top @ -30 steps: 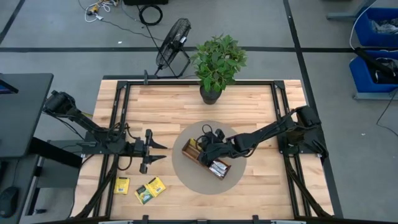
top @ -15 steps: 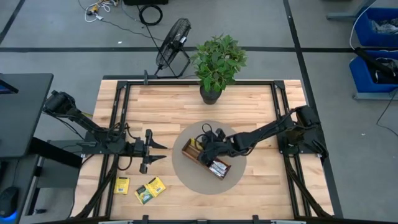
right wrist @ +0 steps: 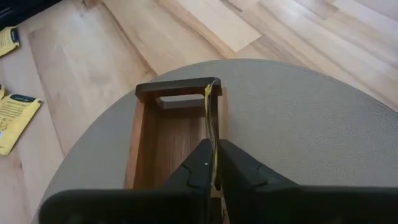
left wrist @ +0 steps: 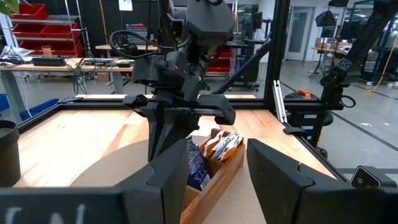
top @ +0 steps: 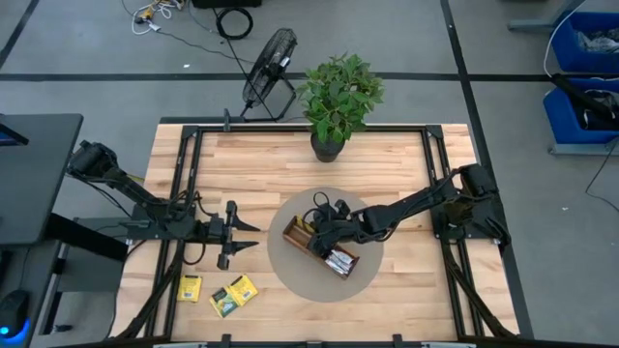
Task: Pick & Place Tea
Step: Put the yellow tea bag into the top section of the wooden organizer
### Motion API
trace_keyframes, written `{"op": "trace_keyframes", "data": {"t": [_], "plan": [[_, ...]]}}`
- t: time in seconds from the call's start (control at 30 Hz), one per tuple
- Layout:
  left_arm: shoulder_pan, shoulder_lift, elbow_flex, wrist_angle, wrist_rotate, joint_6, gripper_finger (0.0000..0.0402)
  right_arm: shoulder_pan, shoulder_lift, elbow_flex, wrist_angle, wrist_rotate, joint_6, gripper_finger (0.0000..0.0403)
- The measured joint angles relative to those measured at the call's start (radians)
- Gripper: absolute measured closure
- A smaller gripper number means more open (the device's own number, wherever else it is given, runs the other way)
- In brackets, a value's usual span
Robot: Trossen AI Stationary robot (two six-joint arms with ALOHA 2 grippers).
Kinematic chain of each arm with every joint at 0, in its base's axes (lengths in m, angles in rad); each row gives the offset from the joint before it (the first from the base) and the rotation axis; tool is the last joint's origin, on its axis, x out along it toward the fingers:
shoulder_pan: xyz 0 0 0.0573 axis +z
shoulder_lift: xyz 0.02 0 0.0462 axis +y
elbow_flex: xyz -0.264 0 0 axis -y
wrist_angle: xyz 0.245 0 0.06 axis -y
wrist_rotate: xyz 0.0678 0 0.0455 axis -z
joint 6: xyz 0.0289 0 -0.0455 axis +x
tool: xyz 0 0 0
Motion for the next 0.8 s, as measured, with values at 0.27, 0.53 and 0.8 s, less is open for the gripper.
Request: {"op": "trace_keyframes", "data": {"t": [0.27, 0.53, 0.8], "plan": [[0.0, 0.0, 0.001, -0.013, 0.0, -0.005, 0.0232, -0.006, -0.011, 0.0, 0.005, 0.054, -0.1, 0.0342], [0.0, 0.0, 0.001, -0.034, 0.0, -0.036, 0.0232, -0.015, -0.07, 0.0, -0.005, 0.121, -0.185, 0.0335], [0.0, 0.0, 0.002, -0.162, 0.034, -0.213, 0.0232, 0.009, -0.141, 0.002, 0.0, 0.126, -0.295, 0.0334]]}}
